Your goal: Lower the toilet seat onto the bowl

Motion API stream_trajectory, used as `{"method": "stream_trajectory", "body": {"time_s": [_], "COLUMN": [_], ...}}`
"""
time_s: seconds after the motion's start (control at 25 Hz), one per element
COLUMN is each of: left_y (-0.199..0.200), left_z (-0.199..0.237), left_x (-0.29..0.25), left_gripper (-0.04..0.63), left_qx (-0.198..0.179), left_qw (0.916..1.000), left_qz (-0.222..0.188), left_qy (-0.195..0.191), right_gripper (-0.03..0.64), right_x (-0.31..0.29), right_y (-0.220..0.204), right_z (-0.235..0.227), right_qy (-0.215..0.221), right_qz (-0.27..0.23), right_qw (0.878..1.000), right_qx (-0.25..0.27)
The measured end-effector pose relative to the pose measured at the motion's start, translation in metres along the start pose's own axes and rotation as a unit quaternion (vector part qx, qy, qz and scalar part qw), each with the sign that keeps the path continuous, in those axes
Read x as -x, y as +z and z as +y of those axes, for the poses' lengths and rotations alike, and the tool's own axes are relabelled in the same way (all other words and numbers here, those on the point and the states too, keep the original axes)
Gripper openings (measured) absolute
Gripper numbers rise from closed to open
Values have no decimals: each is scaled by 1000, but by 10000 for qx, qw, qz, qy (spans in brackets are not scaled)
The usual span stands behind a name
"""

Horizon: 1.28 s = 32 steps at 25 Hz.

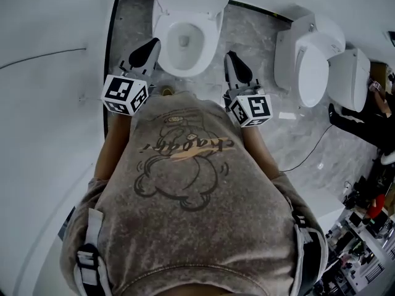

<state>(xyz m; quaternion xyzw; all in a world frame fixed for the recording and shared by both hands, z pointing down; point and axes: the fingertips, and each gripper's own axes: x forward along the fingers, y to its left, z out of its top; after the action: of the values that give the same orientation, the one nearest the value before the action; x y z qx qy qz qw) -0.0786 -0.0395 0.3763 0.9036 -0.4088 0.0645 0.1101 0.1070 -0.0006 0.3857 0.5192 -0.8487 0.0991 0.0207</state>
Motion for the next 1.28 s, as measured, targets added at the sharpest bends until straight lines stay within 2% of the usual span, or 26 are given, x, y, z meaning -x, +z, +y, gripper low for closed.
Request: {"method": "stream_trajectory", "body": {"time_s": [0.32, 0.76, 1.28], "left_y": [-24, -23, -37], "left_z": [10, 1, 17], "left_x": [-2, -13, -5], "left_gripper": [9, 9, 9], "left_qx": [118, 153, 297], "left_qw": [9998, 9996, 9988], "left_qz": [-11, 81, 99], "left_qy": [179, 212, 376], "right_gripper": [28, 26, 26], "right_x": [-1, -6, -12], "right_y": [-23, -23, -31], "right_z": [-7, -15, -13], "right_qy": [-175, -162, -238], "right_qz": [78, 130, 119], "right_qw": [9998, 9997, 9995], "right_qx": [-77, -139, -143]}}
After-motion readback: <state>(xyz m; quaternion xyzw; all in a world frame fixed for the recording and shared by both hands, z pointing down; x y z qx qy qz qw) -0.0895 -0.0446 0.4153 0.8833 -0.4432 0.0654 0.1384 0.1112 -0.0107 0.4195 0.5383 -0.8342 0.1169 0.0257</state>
